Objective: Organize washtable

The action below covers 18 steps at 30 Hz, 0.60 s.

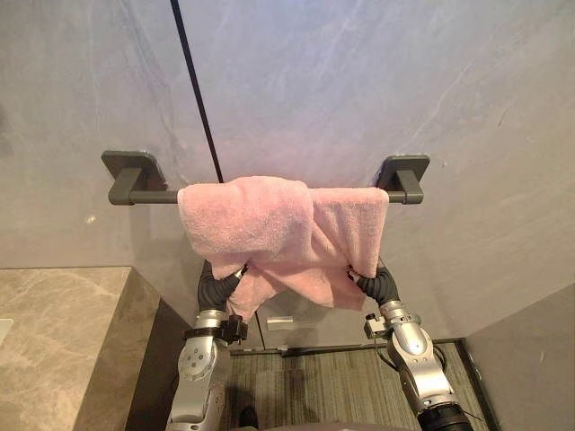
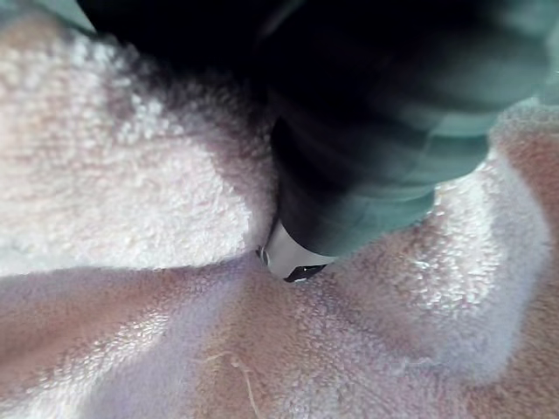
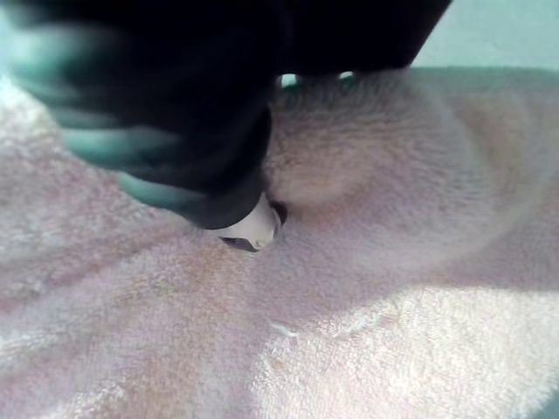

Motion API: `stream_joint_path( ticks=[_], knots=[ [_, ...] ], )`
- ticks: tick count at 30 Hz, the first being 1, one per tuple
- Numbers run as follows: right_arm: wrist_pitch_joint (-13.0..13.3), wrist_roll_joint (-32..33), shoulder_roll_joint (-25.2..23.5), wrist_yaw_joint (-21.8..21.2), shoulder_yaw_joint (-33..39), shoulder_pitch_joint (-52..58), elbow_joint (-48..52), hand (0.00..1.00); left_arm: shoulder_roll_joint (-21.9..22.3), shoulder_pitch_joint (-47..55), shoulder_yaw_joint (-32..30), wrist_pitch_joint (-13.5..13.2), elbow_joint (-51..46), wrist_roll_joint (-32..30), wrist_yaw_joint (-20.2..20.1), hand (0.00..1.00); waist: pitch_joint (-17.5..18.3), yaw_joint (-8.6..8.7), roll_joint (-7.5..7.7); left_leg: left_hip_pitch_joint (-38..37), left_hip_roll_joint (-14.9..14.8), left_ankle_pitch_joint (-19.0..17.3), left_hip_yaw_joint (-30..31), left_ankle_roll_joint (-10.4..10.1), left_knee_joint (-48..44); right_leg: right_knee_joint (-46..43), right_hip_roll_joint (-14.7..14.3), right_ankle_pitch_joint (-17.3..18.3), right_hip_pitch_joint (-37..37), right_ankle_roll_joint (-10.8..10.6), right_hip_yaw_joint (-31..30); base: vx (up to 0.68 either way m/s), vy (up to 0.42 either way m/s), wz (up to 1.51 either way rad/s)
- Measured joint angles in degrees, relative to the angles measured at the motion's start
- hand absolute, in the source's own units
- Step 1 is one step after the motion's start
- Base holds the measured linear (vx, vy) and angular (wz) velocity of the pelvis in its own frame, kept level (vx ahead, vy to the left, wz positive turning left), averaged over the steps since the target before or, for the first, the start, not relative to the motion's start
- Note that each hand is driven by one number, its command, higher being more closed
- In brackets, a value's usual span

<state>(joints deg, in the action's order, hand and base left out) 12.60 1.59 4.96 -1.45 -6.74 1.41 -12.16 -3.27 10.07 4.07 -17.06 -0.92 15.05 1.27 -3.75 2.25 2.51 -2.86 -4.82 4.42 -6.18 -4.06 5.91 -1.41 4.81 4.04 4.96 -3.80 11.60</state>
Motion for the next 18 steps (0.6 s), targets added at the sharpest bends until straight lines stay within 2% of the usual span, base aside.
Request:
stream_joint_path(
  ticks=[18],
  knots=[
    [0.4,-3.91,-0.16,0.01,-1.72,-2.82,-7.23,1.0,-1.78,-2.94,0.49,-1.15,9.66,-3.57,-0.42,1.0,0.07,0.04,-0.11,-0.81,0.04,-0.64,-0.57,-0.21,0.02,1.08,-0.05,-0.04,0.93,0.05,-0.53,0.0,0.0,-0.01]
  ],
)
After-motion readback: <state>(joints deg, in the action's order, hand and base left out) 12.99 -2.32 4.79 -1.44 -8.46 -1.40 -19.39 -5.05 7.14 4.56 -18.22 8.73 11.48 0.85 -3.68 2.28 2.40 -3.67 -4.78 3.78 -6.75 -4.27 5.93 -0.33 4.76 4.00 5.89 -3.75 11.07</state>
